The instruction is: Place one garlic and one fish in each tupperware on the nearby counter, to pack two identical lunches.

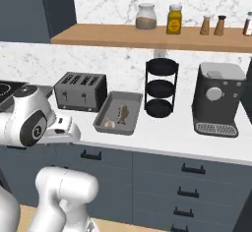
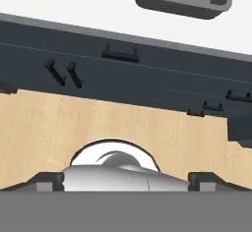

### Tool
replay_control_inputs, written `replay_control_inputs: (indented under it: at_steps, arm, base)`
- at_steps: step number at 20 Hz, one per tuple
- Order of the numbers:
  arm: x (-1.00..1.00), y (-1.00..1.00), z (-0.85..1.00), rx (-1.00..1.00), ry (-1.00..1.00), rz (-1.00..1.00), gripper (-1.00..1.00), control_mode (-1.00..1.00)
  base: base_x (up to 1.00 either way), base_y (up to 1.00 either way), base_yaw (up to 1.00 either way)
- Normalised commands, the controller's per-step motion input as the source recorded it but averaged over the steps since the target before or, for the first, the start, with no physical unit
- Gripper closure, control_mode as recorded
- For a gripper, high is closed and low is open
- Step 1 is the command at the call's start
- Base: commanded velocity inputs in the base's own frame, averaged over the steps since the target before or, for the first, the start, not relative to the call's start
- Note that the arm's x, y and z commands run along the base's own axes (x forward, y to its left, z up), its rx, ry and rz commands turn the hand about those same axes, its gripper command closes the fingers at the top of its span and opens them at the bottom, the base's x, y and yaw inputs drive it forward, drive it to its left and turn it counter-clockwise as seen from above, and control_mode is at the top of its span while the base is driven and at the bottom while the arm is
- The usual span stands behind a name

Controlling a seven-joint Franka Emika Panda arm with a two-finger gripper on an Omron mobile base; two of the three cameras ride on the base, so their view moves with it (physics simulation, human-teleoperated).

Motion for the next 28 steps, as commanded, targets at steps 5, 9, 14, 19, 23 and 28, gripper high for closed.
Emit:
replay_control_inputs:
  at_steps: [5,9,14,19,23,28]
  arm:
    - [0.0,0.0,0.0,0.0,0.0,0.0,-1.0,1.0]
    - [0.0,0.0,0.0,0.0,0.0,0.0,-1.0,1.0]
    - [0.0,0.0,0.0,0.0,0.0,0.0,-1.0,1.0]
    - [0.0,0.0,0.0,0.0,0.0,0.0,-1.0,1.0]
    - [0.0,0.0,0.0,0.0,0.0,0.0,-1.0,1.0]
    - [0.0,0.0,0.0,0.0,0.0,0.0,-1.0,1.0]
  base:
    - [-0.84,-0.99,-0.22]
    - [-0.41,-1.0,-0.17]
    - [-0.23,-1.0,-0.16]
    - [0.02,-1.0,-0.12]
    - [0.29,-1.0,-0.03]
    - [0.29,-1.0,0.0]
